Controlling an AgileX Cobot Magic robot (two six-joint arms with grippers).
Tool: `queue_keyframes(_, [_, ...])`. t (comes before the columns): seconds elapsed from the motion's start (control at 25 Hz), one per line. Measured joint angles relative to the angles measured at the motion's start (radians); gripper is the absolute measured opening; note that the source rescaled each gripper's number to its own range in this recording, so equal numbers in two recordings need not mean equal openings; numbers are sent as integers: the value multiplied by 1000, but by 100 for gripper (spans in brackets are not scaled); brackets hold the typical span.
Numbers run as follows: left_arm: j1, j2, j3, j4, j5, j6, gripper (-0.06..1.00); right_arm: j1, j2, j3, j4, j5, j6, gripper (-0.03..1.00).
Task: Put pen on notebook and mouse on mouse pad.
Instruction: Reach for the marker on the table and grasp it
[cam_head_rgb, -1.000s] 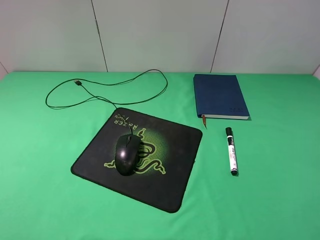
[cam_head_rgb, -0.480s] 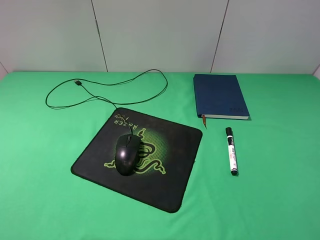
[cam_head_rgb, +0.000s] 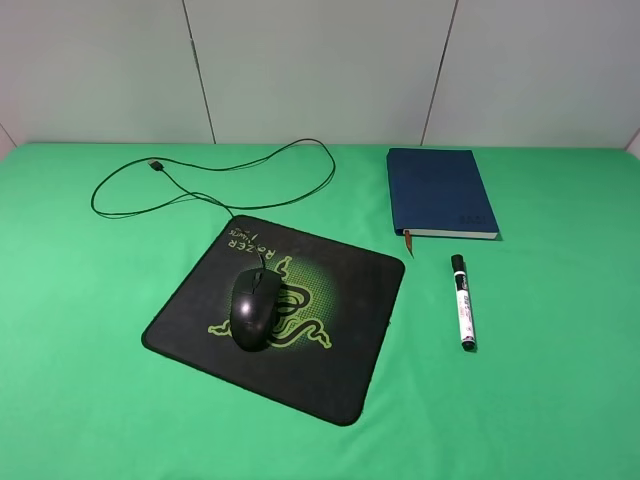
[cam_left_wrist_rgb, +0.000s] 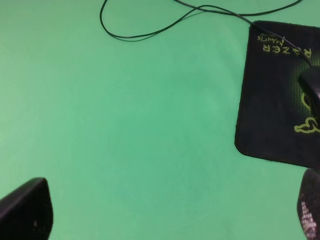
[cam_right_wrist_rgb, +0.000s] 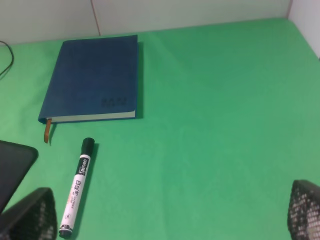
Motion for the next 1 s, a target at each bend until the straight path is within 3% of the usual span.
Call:
queue_keyframes(0.76, [0,0,0,1,0,0,96,0,5,0,10,0,-10,100])
queue_keyframes(1.0, [0,0,0,1,0,0,96,0,225,-71,42,-6,-46,100])
